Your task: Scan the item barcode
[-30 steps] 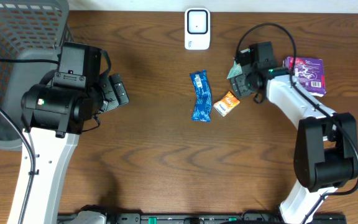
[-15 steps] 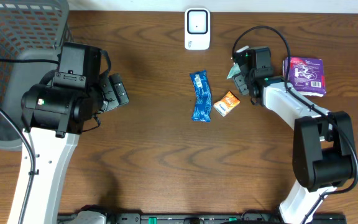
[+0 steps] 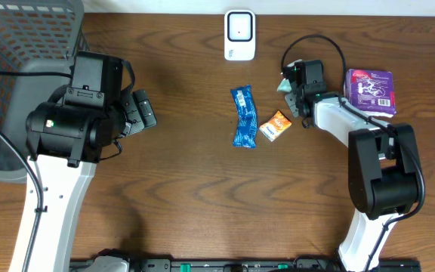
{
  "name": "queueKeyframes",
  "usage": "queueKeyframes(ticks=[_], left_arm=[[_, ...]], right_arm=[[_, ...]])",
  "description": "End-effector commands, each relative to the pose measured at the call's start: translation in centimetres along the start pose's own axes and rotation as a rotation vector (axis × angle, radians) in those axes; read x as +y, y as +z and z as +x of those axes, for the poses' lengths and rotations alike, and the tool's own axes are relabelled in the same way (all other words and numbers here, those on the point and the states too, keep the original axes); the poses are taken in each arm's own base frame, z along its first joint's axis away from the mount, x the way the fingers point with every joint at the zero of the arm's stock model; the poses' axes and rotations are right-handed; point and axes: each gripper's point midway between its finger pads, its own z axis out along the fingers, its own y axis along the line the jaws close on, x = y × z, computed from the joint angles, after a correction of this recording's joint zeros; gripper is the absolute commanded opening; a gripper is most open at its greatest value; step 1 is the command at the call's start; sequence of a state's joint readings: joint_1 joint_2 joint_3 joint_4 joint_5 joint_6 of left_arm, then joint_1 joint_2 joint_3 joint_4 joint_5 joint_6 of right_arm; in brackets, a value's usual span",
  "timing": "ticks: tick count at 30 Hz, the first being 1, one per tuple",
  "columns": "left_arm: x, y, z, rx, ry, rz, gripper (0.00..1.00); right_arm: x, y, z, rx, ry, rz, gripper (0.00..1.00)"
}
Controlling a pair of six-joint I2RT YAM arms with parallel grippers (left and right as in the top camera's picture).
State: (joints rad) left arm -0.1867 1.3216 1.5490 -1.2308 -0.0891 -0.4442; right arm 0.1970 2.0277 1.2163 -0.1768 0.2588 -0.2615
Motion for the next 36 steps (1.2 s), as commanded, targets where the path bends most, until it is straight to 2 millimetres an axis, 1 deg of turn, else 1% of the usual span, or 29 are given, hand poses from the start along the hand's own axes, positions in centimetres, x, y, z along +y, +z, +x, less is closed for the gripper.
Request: queueKeyframes(ticks=[1, 3, 5, 8, 10, 14, 17, 18, 20, 22, 24, 25, 27, 29, 30, 32, 34, 36], left_arm=[[0.4, -0.4, -0.3, -0.018, 0.002, -0.011, 0.98], [0.4, -0.4, -0.3, -0.018, 0.002, -0.011, 0.98], [0.4, -0.4, -0.3, -0.018, 0.002, -0.011, 0.98], [0.4, -0.4, -0.3, -0.018, 0.002, -0.011, 0.98], [0.4, -0.4, -0.3, -0.018, 0.002, -0.011, 0.98], [0.4, -0.4, -0.3, -0.018, 0.002, -0.011, 0.98], [0.4, -0.4, -0.3, -0.018, 0.002, -0.011, 0.98], [0.4, -0.4, -0.3, -0.018, 0.002, -0.011, 0.98], [0.4, -0.4, -0.3, -0.018, 0.002, -0.011, 0.98], [0.4, -0.4, -0.3, -0.018, 0.002, -0.011, 0.98], [0.4, -0.4, -0.3, -0.018, 0.002, -0.011, 0.98], [0.4, -0.4, -0.3, -0.018, 0.002, -0.011, 0.98], [0.4, -0.4, -0.3, -0.018, 0.002, -0.011, 0.98], [0.4, -0.4, -0.3, -0.018, 0.002, -0.011, 0.98], [0.4, -0.4, -0.3, -0.018, 0.002, -0.011, 0.98], [0.4, -0.4, -0.3, -0.018, 0.002, -0.011, 0.98], [0.4, -0.4, -0.3, -0.018, 0.002, -0.011, 0.98], [0.4, -0.4, -0.3, -0.018, 0.002, -0.011, 0.98]], right_arm=[[1.7, -0.1, 0.6, 0.037, 0.148, -0.066, 0.01], [0.9, -1.5, -1.0, 0.013, 0.220, -0.080, 0.01], [0.7, -3.1, -2.8, -0.014, 0.265, -0.135, 0.01], [1.6, -6.0, -5.4, -0.056, 0.320, -0.298, 0.01], [2.1, -7.5, -6.6, -0.067, 0.384, -0.397, 0.01], [3.6, -9.9, -8.1, -0.069, 0.521, -0.657, 0.01], [4.0, -11.3, -8.6, -0.053, 0.626, -0.831, 0.01], [3.7, -11.4, -8.6, -0.050, 0.646, -0.849, 0.01], [2.7, -10.9, -8.4, -0.052, 0.662, -0.813, 0.01], [1.8, -9.9, -7.9, -0.055, 0.642, -0.729, 0.02], [1.7, -9.4, -7.5, -0.061, 0.581, -0.670, 0.14], [1.9, -9.3, -7.4, -0.063, 0.545, -0.649, 0.25], [2.6, -9.1, -7.4, -0.069, 0.474, -0.601, 0.36], [3.4, -8.8, -7.4, -0.067, 0.401, -0.520, 0.53], [3.6, -8.6, -7.3, -0.065, 0.367, -0.464, 0.54], [3.3, -8.1, -7.0, -0.054, 0.303, -0.299, 0.56], [2.8, -7.9, -6.6, -0.044, 0.264, -0.136, 0.54], [2.4, -7.9, -6.2, -0.046, 0.232, -0.009, 0.53]])
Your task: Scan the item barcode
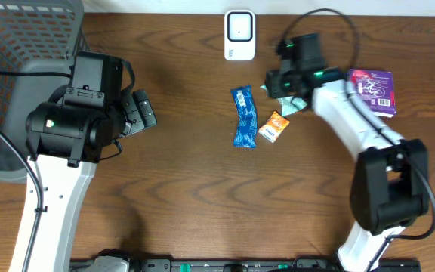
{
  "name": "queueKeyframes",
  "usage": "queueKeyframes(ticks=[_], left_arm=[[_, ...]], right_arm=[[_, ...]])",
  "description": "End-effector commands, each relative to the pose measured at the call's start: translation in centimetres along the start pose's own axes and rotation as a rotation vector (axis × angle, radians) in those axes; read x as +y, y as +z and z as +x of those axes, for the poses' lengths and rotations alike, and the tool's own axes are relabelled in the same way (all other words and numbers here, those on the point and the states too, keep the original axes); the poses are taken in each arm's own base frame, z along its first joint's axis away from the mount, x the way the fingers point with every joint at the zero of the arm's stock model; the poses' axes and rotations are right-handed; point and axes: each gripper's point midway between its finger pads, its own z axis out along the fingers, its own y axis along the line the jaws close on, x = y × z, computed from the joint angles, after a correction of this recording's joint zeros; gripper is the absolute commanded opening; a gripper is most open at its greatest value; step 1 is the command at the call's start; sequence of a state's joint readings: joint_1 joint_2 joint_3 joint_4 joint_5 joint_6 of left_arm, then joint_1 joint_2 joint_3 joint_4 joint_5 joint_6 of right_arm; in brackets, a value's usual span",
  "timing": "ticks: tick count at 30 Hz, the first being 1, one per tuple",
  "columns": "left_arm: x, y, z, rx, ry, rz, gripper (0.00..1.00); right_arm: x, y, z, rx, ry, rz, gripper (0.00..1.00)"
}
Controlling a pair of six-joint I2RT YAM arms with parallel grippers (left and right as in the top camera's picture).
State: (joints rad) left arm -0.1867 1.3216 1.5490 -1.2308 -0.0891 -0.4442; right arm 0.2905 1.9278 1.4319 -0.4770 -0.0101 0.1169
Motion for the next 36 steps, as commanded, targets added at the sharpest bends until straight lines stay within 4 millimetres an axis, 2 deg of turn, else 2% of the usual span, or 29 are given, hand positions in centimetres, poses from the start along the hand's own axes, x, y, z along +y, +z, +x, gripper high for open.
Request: queueKeyframes(ticks=[1, 6, 11, 17, 20, 25, 27, 32, 36], left_arm=[[0.4, -0.4, -0.3, -0.018, 0.002, -0.011, 0.98], [0.4, -0.4, -0.3, -0.018, 0.002, -0.011, 0.98], [0.4, -0.4, -0.3, -0.018, 0.002, -0.011, 0.98], [0.4, -0.4, -0.3, -0.018, 0.002, -0.011, 0.98], [0.4, -0.4, -0.3, -0.018, 0.002, -0.011, 0.98], [0.4, -0.4, -0.3, -0.018, 0.002, -0.011, 0.98], [0.4, -0.4, -0.3, -0.018, 0.002, -0.011, 0.98], [0.4, -0.4, -0.3, -0.018, 0.002, -0.011, 0.98], [0.4, -0.4, -0.3, -0.018, 0.002, -0.011, 0.98]], right_arm=[[-3.4, -0.6, 0.1, -0.036, -0.093, 0.353, 0.53], [-3.0, 1.9, 2.3, 0.033, -0.191, 0.388, 0.58], [-4.1, 4.8, 4.7, 0.106, -0.233, 0.440, 0.62], [-4.4, 6.9, 6.4, 0.157, -0.274, 0.444, 0.63], [-4.9, 7.2, 6.6, 0.165, -0.267, 0.449, 0.53], [-5.9, 7.4, 6.8, 0.175, -0.239, 0.439, 0.12], [-6.0, 7.7, 7.0, 0.184, -0.216, 0.396, 0.01], [-5.3, 8.0, 7.5, 0.202, -0.043, 0.222, 0.01], [-3.9, 6.7, 5.1, 0.168, 0.105, 0.037, 0.01]])
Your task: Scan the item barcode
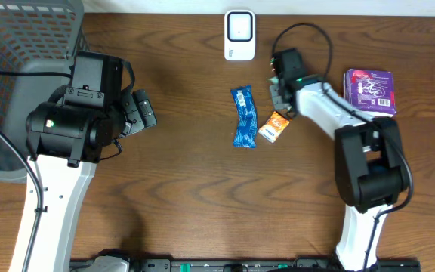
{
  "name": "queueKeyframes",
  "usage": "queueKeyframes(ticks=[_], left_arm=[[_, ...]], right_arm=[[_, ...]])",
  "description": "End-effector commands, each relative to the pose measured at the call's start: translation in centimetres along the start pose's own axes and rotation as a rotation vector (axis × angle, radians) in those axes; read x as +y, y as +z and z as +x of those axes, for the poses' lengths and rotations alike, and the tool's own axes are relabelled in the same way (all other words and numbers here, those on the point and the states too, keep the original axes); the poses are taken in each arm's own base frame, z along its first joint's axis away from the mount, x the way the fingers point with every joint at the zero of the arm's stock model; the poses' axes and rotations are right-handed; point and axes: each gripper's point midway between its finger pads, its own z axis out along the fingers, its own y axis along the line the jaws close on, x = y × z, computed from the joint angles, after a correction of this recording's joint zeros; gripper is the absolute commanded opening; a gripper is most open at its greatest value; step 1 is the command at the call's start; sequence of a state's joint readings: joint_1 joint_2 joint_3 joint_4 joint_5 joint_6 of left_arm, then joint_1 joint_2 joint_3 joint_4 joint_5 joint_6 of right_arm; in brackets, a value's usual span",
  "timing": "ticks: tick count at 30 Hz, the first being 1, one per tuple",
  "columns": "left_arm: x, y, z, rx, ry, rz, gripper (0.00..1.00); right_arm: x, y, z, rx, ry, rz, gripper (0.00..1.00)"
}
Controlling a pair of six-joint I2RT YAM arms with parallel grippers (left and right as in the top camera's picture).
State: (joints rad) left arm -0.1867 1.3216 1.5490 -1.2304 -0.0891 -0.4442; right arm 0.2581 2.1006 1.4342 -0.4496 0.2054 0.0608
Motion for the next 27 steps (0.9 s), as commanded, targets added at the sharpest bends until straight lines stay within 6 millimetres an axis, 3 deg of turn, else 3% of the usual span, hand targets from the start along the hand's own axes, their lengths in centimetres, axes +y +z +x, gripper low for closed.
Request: queueKeyframes(ticks=[1, 8, 12, 18, 23, 27], left_arm=[[0.4, -0.4, -0.3, -0.018, 0.002, -0.011, 0.98], [0.4, -0.4, -0.3, -0.018, 0.002, -0.011, 0.98], [0.4, -0.4, -0.3, -0.018, 0.002, -0.011, 0.98], [0.4, -0.4, -0.3, -0.018, 0.002, -0.011, 0.98], [0.4, -0.4, -0.3, -0.018, 0.002, -0.011, 0.98], [0.4, -0.4, -0.3, -0.018, 0.002, -0.011, 0.98]], right_arm=[[2.4, -0.5, -0.2, 0.041, 0.168, -0.289, 0.01], [4.3, -8.5, -6.4, -0.070, 0.336, -0.810, 0.01], [4.5, -11.2, -7.7, -0.059, 0.432, -1.033, 0.01], [4.8, -10.5, -6.7, 0.008, 0.503, -1.054, 0.01], [5.4, -8.1, -4.6, 0.091, 0.564, -1.045, 0.01], [4.7, -5.7, -3.2, 0.149, 0.657, -1.020, 0.01]])
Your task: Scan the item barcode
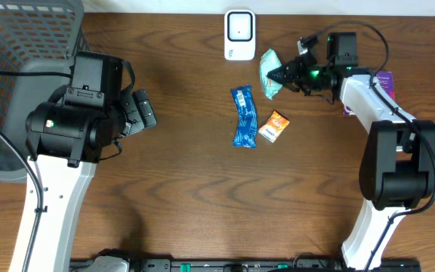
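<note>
My right gripper (280, 77) is shut on a pale green packet (269, 72), held just right of and below the white barcode scanner (239, 35) at the table's far edge. The packet hangs from the fingertips, pointing left toward the scanner. A blue wrapper (243, 115) and a small orange packet (276, 126) lie on the table below it. My left gripper (143, 111) sits at the left, far from the items; its jaws appear empty, and whether they are open does not show.
A grey mesh basket (13, 68) fills the far left corner. A purple box (384, 85) lies at the right, partly behind the right arm. Brown wooden table (202, 196) all around.
My right gripper, which was low beside the orange packet with its arm folded in, now holds the green packet out to the right of the scanner. The left arm is unchanged.
My right gripper was at the green packet near the purple box. Then it had the packet closer to the scanner, then low by the orange packet. Now it holds the green packet just right of the scanner. The left arm never moved.
</note>
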{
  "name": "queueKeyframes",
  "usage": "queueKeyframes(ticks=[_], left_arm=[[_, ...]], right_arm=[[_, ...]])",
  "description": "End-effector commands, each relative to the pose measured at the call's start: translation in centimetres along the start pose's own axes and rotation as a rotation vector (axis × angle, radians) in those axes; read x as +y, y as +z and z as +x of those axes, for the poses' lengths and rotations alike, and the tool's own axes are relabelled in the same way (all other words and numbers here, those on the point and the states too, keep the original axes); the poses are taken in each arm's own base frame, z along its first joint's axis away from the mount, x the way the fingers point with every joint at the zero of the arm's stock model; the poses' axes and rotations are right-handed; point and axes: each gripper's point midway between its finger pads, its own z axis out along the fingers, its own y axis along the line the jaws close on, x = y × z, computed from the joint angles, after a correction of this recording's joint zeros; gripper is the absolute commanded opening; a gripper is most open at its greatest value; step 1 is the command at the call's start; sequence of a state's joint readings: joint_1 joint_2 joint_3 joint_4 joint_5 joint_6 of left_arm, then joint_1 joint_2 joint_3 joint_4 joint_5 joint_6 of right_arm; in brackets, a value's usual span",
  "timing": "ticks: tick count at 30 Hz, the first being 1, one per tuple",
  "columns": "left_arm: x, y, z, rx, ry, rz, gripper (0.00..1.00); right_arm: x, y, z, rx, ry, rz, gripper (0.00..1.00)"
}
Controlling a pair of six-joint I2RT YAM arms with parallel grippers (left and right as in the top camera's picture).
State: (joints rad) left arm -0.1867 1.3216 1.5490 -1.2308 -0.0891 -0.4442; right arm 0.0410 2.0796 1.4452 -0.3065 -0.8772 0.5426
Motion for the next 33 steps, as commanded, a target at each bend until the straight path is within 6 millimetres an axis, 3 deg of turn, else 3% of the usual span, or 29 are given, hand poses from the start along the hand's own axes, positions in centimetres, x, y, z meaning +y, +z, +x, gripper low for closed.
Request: queueKeyframes(ticks=[1, 9, 10, 11, 12, 15, 17, 22, 28, 33], left_arm=[[0.4, -0.4, -0.3, -0.018, 0.002, -0.011, 0.98], [0.4, -0.4, -0.3, -0.018, 0.002, -0.011, 0.98], [0.4, -0.4, -0.3, -0.018, 0.002, -0.011, 0.98], [0.4, -0.4, -0.3, -0.018, 0.002, -0.011, 0.98], [0.4, -0.4, -0.3, -0.018, 0.002, -0.011, 0.98], [0.4, -0.4, -0.3, -0.018, 0.002, -0.011, 0.98], [0.4, -0.4, -0.3, -0.018, 0.002, -0.011, 0.98], [0.4, -0.4, -0.3, -0.018, 0.002, -0.011, 0.98], [0.4, -0.4, -0.3, -0.018, 0.002, -0.011, 0.98], [0.4, -0.4, -0.3, -0.018, 0.002, -0.011, 0.98]], right_arm=[[-3.0, 0.5, 0.7, 0.022, 0.143, 0.009, 0.01], [-8.7, -1.8, 0.4, -0.043, 0.280, 0.100, 0.04], [-9.3, -2.1, 0.4, -0.053, 0.291, 0.117, 0.10], [-10.3, -2.5, 0.3, -0.070, 0.305, 0.143, 0.26], [-11.3, -2.9, 0.4, -0.085, 0.323, 0.178, 0.36], [-14.5, -4.7, 0.3, -0.134, 0.384, 0.309, 0.33], [-15.1, -5.4, 0.1, -0.146, 0.384, 0.319, 0.36], [-14.7, -7.3, -0.6, -0.159, 0.370, 0.319, 0.41], [-11.1, -9.7, -2.1, -0.216, 0.284, 0.299, 0.44], [-8.0, -9.4, -3.0, -0.246, 0.190, 0.268, 0.55]])
